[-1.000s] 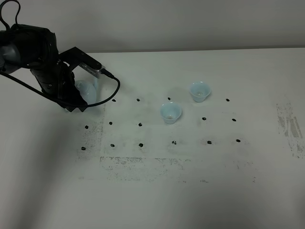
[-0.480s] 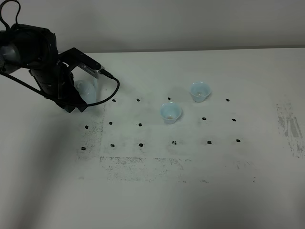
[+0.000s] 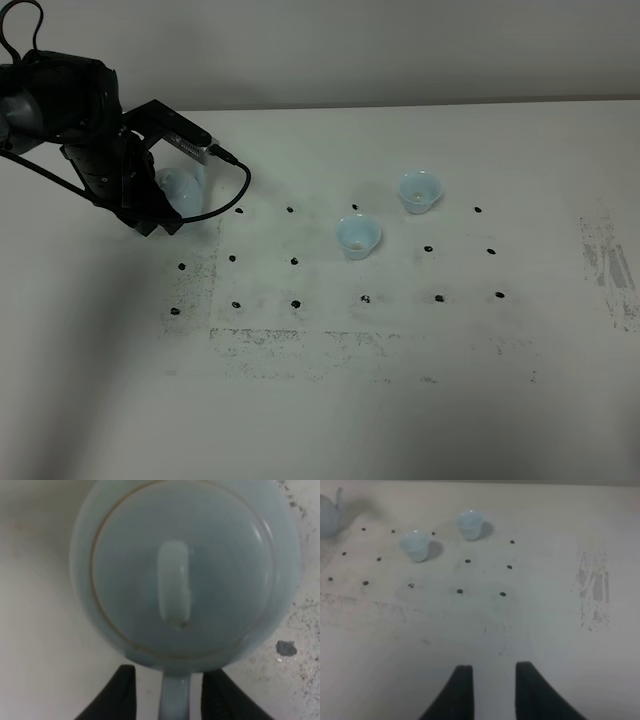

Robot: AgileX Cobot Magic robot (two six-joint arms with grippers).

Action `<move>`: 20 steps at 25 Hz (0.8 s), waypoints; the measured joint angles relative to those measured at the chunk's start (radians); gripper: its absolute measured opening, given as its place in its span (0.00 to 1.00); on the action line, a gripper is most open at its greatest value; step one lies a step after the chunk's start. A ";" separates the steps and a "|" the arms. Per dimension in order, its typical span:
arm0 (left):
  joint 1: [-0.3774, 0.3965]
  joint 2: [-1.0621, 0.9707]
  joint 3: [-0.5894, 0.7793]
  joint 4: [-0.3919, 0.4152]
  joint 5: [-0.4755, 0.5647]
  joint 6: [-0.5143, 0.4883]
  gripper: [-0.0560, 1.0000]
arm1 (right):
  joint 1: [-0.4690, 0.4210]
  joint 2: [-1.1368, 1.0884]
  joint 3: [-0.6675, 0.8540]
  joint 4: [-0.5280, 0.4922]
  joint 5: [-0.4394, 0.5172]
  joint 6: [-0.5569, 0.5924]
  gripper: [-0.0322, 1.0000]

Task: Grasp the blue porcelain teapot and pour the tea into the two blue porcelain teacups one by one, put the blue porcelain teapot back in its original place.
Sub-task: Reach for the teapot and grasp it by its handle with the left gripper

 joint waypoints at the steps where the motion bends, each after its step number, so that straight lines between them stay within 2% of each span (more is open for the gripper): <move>1: 0.000 0.000 0.000 0.000 0.000 0.000 0.36 | 0.000 0.000 0.000 0.000 0.000 0.000 0.26; 10: 0.000 0.000 0.000 -0.001 0.017 0.003 0.14 | 0.000 0.000 0.000 0.000 0.000 0.001 0.26; 20: -0.012 0.000 -0.001 0.006 0.022 0.011 0.14 | 0.000 0.000 0.000 0.000 0.000 0.000 0.26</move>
